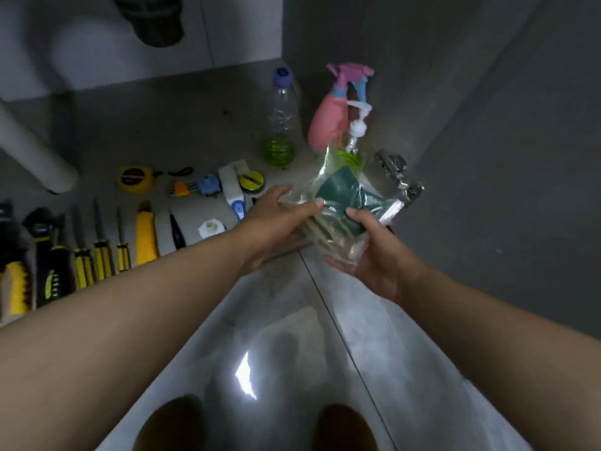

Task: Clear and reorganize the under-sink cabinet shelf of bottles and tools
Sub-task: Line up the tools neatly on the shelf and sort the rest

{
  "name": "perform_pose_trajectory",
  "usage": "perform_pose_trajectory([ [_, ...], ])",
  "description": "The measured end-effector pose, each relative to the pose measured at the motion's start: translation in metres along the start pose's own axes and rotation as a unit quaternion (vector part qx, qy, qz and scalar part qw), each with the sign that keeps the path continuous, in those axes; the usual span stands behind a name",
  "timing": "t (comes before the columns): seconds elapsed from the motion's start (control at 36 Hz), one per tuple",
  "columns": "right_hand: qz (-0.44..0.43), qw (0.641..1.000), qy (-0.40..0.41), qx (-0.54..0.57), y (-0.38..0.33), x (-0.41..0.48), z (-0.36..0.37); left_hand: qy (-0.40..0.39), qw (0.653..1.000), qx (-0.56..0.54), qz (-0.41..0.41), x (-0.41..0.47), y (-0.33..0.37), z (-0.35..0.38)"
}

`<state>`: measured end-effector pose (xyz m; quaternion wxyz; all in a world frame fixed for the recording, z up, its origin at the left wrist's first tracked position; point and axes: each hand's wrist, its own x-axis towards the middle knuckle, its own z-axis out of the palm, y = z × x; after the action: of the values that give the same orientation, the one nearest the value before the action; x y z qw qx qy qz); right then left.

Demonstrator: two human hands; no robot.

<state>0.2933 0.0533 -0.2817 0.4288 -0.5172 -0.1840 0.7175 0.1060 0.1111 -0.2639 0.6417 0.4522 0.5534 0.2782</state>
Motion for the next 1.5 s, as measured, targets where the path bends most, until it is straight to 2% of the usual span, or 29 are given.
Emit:
perform_pose_trajectory([
  [0.11,-0.007,0.995,0.092,-0.046,-0.022,0.04,0.024,0.084,0.994,0.056,0.051,0.014,-0.003,-0.017],
  [0.25,0.042,0.972,0.21,-0.1,-0.028,0.064,0.05,0.103,0.985,0.121,0.069,0.016,-0.007,-0.025],
  [0.39,0.063,0.97,0.206,-0.109,-0.033,0.073,0.079,0.064,0.982,0.123,0.127,0.011,0.0,-0.016],
  [0.53,0.06,0.969,0.215,-0.108,-0.034,0.068,0.078,0.023,0.986,0.119,0.117,0.024,0.003,-0.002],
  [0.61,0.028,0.935,0.319,-0.153,-0.03,0.067,0.064,0.019,0.987,0.131,0.089,0.037,0.005,0.004],
  [0.69,-0.072,0.889,0.393,-0.222,-0.03,0.069,0.05,0.026,0.988,0.13,0.075,0.047,0.008,0.008],
  [0.78,-0.124,0.89,0.369,-0.237,-0.032,0.071,0.044,0.021,0.992,0.114,0.058,0.056,0.01,0.012],
  [0.89,-0.131,0.912,0.299,-0.248,-0.03,0.076,0.042,0.024,0.994,0.089,0.055,0.067,0.014,0.018],
  [1.08,-0.153,0.918,0.257,-0.259,-0.028,0.08,0.045,0.031,0.992,0.092,0.085,0.076,0.015,0.015],
  [1.22,-0.169,0.894,0.299,-0.287,-0.023,0.071,0.04,0.049,0.981,0.148,0.115,0.069,0.008,0.007],
  [1.33,-0.203,0.858,0.344,-0.325,-0.022,0.061,0.036,0.038,0.967,0.201,0.15,0.061,0.008,-0.008],
  [1.42,-0.185,0.837,0.326,-0.398,-0.024,0.049,0.036,0.025,0.949,0.262,0.173,0.044,0.013,-0.021],
  [1.5,-0.157,0.826,0.303,-0.449,-0.03,0.032,0.04,0.004,0.929,0.339,0.151,0.026,0.025,-0.034],
])
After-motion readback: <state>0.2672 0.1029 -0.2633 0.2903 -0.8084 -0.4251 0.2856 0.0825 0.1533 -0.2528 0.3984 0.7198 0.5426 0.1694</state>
